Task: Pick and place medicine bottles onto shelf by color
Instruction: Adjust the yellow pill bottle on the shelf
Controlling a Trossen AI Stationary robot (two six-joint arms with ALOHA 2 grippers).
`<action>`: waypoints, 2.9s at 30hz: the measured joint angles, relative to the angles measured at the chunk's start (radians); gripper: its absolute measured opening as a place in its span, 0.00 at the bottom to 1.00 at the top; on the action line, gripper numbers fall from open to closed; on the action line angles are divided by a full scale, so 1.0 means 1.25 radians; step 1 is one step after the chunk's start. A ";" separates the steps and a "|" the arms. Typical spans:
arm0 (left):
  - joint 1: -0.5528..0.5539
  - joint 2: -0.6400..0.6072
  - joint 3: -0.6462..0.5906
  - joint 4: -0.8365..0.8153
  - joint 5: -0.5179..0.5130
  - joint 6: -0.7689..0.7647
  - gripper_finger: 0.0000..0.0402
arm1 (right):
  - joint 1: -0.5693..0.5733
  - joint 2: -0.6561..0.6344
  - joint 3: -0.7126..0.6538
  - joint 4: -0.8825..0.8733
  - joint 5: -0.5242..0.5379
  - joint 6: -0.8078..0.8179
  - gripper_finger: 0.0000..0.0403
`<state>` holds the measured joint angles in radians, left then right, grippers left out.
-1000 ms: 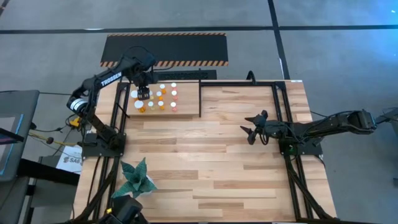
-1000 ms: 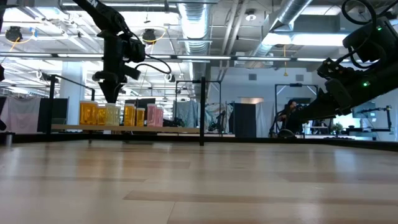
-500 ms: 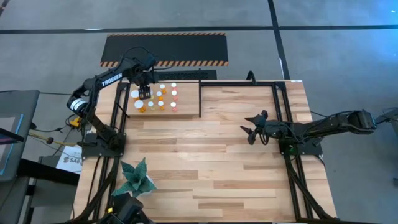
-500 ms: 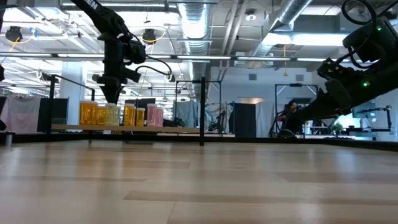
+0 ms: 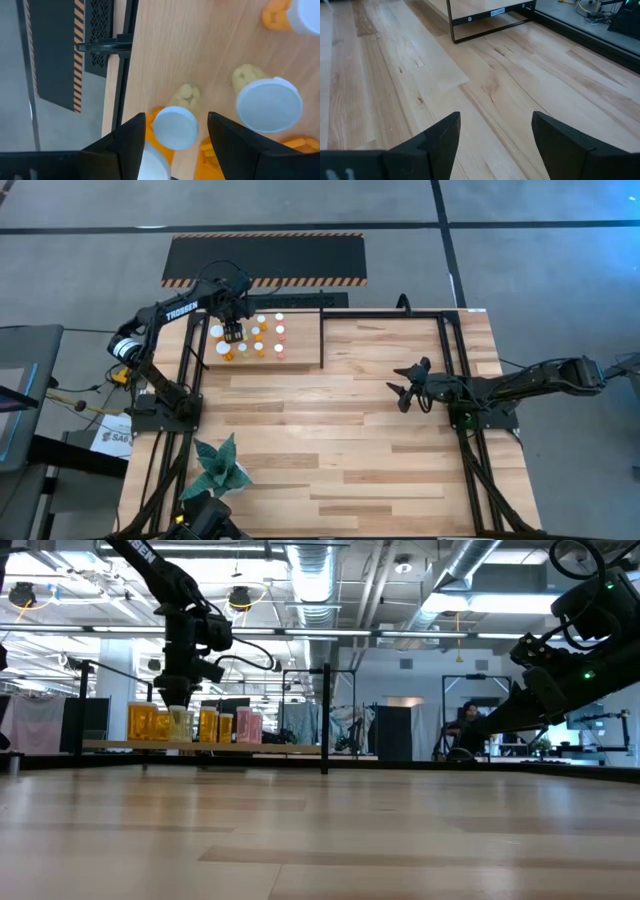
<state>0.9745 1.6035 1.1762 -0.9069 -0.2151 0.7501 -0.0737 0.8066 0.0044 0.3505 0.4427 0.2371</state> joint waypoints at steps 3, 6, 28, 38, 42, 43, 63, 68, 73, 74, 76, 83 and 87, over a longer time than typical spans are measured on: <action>0.000 0.000 -0.002 0.004 -0.001 0.000 0.50 | 0.000 0.000 0.000 0.000 0.000 0.000 0.67; 0.000 0.000 -0.002 0.004 -0.001 0.001 0.50 | 0.000 0.000 0.000 0.000 0.000 0.000 0.67; 0.000 0.000 -0.002 0.034 0.000 -0.011 0.24 | 0.000 0.000 0.000 0.000 0.000 0.000 0.67; -0.016 0.000 -0.002 0.056 0.031 -0.030 0.26 | 0.000 0.000 0.000 0.000 0.000 0.000 0.67; -0.035 0.000 -0.002 0.057 0.031 -0.031 0.26 | 0.000 0.000 0.000 0.000 0.000 0.000 0.67; -0.039 0.000 -0.002 0.059 0.029 -0.031 0.26 | 0.000 0.000 0.000 0.000 0.000 0.000 0.67; -0.048 0.000 -0.001 0.075 0.019 -0.046 0.26 | 0.000 0.000 0.000 0.000 0.000 0.000 0.67; -0.048 0.001 -0.001 0.080 0.020 -0.045 0.26 | 0.000 0.000 0.000 0.000 0.000 0.000 0.67; -0.048 0.001 -0.001 0.091 0.020 -0.059 0.26 | 0.000 0.000 0.000 0.000 0.000 0.000 0.67; -0.048 0.001 -0.001 0.092 0.020 -0.061 0.26 | 0.000 0.000 0.000 0.000 0.000 0.000 0.67; -0.048 0.001 -0.001 0.092 0.020 -0.070 0.26 | 0.000 0.000 0.000 0.000 0.000 0.000 0.67; -0.048 0.001 -0.001 0.091 0.020 -0.097 0.26 | 0.000 0.000 0.000 0.000 0.000 0.000 0.67; -0.048 0.001 -0.001 0.093 0.020 -0.124 0.26 | 0.000 0.000 0.000 0.000 0.000 0.000 0.67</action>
<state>0.9150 1.6051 1.1744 -0.7903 -0.1902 0.5955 -0.0736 0.8066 0.0044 0.3504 0.4427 0.2371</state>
